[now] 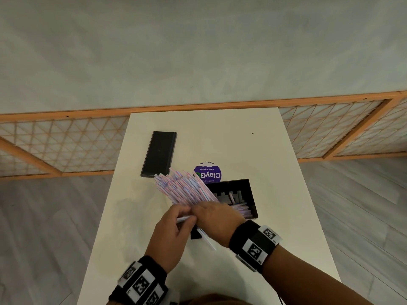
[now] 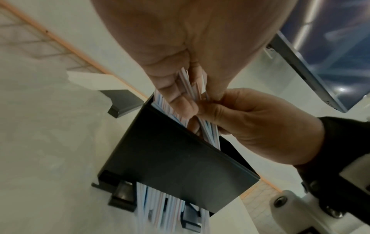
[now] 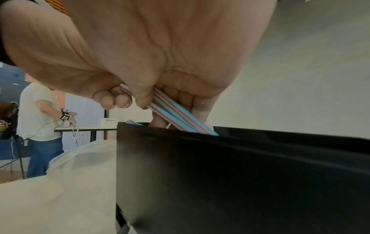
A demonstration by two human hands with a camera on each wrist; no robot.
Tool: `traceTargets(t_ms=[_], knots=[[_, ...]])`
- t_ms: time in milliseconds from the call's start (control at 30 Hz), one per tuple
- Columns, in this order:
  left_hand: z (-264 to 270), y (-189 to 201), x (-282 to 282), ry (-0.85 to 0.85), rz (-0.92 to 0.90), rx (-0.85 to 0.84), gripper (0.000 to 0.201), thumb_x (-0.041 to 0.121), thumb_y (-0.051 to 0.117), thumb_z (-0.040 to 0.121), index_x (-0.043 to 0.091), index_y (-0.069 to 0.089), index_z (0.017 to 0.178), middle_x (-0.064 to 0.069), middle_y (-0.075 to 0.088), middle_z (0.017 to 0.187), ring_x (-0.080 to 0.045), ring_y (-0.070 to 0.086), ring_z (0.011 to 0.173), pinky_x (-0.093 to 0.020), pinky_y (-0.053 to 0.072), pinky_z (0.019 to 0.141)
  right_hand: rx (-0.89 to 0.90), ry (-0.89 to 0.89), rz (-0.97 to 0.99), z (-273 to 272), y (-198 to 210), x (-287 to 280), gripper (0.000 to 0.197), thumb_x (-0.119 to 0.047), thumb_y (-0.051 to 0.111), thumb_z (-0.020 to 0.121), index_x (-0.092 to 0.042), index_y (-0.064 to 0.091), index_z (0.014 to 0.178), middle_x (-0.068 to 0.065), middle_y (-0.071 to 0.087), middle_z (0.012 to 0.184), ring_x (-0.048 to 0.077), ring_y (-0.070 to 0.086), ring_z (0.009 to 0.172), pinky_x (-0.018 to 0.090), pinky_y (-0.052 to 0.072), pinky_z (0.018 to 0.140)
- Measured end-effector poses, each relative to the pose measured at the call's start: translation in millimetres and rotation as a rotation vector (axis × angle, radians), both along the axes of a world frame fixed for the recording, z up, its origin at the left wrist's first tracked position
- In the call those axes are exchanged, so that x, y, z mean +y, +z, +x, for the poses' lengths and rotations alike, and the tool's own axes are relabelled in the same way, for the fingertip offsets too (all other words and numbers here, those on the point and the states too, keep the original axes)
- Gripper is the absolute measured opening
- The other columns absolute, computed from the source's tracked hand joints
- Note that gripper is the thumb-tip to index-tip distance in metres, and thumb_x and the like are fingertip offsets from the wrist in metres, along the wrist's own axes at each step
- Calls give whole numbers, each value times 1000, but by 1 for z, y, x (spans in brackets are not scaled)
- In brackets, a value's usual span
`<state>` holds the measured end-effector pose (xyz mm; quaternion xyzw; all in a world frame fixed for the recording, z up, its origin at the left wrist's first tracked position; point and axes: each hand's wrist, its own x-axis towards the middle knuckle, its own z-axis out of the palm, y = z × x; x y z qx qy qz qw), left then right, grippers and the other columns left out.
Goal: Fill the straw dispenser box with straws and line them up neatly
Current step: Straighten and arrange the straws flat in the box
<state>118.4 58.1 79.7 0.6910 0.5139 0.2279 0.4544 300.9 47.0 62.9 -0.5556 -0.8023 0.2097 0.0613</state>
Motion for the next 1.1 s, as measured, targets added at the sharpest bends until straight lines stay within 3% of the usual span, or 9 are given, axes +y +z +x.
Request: traceTargets(t_ms=[133,233,333,500,633,733,900,1000,1100], knots=[[1,-7,4,50,-38,-22,11,18,66,98,25,65,90,8,71,82,-8,68,76,-18,51,68,-25,20,25,-2,-12,1,39,-35,27,103,-16,55,123,7,62,118,27,61,103,43,53,89],[-3,-6,15,120,-77,-72,8,14,65,99,15,65,91,-2,73,83,-13,72,73,-20,56,65,9,-43,60,8,-19,0,27,-20,45,100,-18,53,126,6,60,118,28,60,103,42,53,90],[-14,-5,26,175,-136,-105,9,13,63,100,12,64,91,-6,73,86,-18,74,73,-23,57,66,-44,-85,81,28,-24,-5,37,-10,56,92,-24,53,126,1,60,116,24,61,99,38,54,88],[-20,-12,33,143,-138,-8,11,27,69,96,25,60,102,0,67,97,-17,65,83,-20,50,71,-141,-103,72,46,-28,-8,29,-16,55,95,-23,58,123,1,60,110,23,62,95,37,54,82],[-12,-28,29,109,-35,40,23,35,73,92,29,56,105,1,56,102,-16,62,89,-35,56,80,29,-216,-3,47,-20,-4,48,-57,43,97,-23,58,127,-1,58,111,18,57,99,33,50,88],[-6,-32,25,79,41,65,35,38,74,91,26,50,113,4,52,109,-10,60,96,-36,56,84,189,-386,-16,48,-13,5,38,-50,50,100,-21,62,120,-1,58,110,16,59,100,34,51,88],[-3,-19,19,55,307,190,42,51,77,83,30,51,109,11,46,107,-4,52,94,-17,46,76,71,-425,-286,42,-23,34,37,-56,55,95,-20,56,90,-1,60,90,19,57,82,37,49,74],[2,-20,14,-166,518,348,34,52,74,82,25,62,101,5,51,101,-16,49,87,-28,45,75,150,-430,-351,40,-31,42,34,-52,63,91,-18,59,95,0,63,90,19,60,83,39,51,76],[7,-31,13,-329,564,403,19,40,62,92,26,67,103,5,53,98,-18,52,85,-35,51,72,156,-400,-320,41,-32,46,28,-44,63,93,-16,59,95,1,64,92,23,60,86,40,51,80]])
